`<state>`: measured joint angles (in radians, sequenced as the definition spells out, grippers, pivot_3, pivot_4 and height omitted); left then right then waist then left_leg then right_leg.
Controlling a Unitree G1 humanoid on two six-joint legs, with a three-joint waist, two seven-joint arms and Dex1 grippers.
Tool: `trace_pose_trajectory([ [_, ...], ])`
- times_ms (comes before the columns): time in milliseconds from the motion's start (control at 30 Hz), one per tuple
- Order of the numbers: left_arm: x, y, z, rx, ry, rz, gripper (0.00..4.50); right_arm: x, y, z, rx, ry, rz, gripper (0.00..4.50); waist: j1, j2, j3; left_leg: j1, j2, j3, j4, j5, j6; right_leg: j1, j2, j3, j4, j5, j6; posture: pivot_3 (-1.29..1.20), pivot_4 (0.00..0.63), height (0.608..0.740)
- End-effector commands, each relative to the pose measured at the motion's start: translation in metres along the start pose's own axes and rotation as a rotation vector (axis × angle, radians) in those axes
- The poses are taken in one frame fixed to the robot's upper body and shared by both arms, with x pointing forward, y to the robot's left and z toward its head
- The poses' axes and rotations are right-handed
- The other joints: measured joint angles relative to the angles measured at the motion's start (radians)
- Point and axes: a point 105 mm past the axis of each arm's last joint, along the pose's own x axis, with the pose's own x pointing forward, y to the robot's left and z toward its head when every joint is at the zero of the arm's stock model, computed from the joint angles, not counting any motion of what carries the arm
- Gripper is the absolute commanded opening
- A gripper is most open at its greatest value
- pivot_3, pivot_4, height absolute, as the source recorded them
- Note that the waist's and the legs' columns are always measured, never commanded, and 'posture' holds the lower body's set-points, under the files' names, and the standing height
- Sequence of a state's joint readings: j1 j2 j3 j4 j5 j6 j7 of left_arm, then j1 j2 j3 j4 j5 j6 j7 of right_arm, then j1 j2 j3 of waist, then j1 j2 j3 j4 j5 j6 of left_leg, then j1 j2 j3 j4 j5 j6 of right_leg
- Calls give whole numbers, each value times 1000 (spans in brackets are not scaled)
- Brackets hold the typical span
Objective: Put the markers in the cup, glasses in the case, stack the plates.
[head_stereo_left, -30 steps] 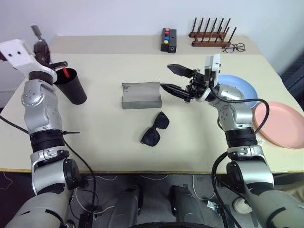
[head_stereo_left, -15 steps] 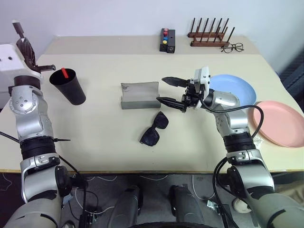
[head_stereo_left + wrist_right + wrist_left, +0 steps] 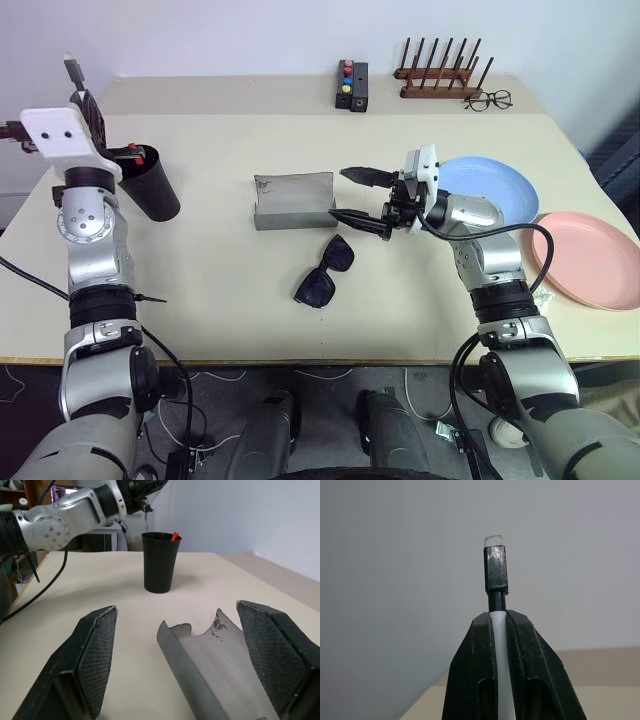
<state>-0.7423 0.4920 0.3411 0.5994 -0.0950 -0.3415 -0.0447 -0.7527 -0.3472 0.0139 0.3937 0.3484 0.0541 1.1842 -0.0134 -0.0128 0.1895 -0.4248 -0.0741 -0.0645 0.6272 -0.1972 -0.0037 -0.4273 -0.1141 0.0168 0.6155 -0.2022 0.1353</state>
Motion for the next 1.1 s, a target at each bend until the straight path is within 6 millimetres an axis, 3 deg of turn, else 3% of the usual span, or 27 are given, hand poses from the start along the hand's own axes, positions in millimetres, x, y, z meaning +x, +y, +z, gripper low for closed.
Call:
trace_pose_trajectory([
  [33, 6, -5, 9, 11, -51, 2, 19, -3, -1, 16, -49, -36, -3, 3911, 0, 0, 0, 0, 0, 0, 0, 0, 0, 0, 0, 0, 0, 0, 0, 0, 150, 740],
  [300, 5, -11, -4, 0, -26, -1, 19, -7, -3, 20, -56, -35, -20, 3911, 0, 0, 0, 0, 0, 0, 0, 0, 0, 0, 0, 0, 0, 0, 0, 0, 150, 740],
  [333, 4, -12, -4, -4, -27, -3, 799, -8, -3, 21, -56, -34, -22, 3911, 0, 0, 0, 0, 0, 0, 0, 0, 0, 0, 0, 0, 0, 0, 0, 0, 150, 740],
  [400, 4, -13, -4, -12, -29, -7, 1497, -8, -3, 21, -57, -32, -25, 3911, 0, 0, 0, 0, 0, 0, 0, 0, 0, 0, 0, 0, 0, 0, 0, 0, 150, 740],
  [600, 4, -13, -3, -34, -33, -10, 4480, -10, -5, 21, -56, -28, -33, 3911, 0, 0, 0, 0, 0, 0, 0, 0, 0, 0, 0, 0, 0, 0, 0, 0, 150, 740],
  [733, 7, -18, 5, -61, -49, -38, 4480, -13, -7, 19, -53, -20, -44, 3911, 0, 0, 0, 0, 0, 0, 0, 0, 0, 0, 0, 0, 0, 0, 0, 0, 150, 740],
  [833, 11, -35, 16, -180, -45, -141, 4480, -18, -7, 17, -45, 4, -53, 3911, 3, 0, 0, 0, 1, 0, 1, 0, 0, 0, 0, 0, 0, 0, 0, 0, 150, 740],
  [967, 2, -75, 28, -286, 16, -464, 4480, -36, 2, 8, 2, 95, -13, 3911, 2, 0, 0, -1, 1, 0, 2, 0, 0, 1, 0, -1, 0, 0, 0, 0, 150, 740],
  [1100, -14, -93, 30, -321, 101, -722, 4480, -56, 5, 2, 28, 158, -24, 3911, -8, 0, 0, -1, 1, 0, 1, 0, 1, 1, 0, 0, 0, 0, 0, 0, 150, 740],
])
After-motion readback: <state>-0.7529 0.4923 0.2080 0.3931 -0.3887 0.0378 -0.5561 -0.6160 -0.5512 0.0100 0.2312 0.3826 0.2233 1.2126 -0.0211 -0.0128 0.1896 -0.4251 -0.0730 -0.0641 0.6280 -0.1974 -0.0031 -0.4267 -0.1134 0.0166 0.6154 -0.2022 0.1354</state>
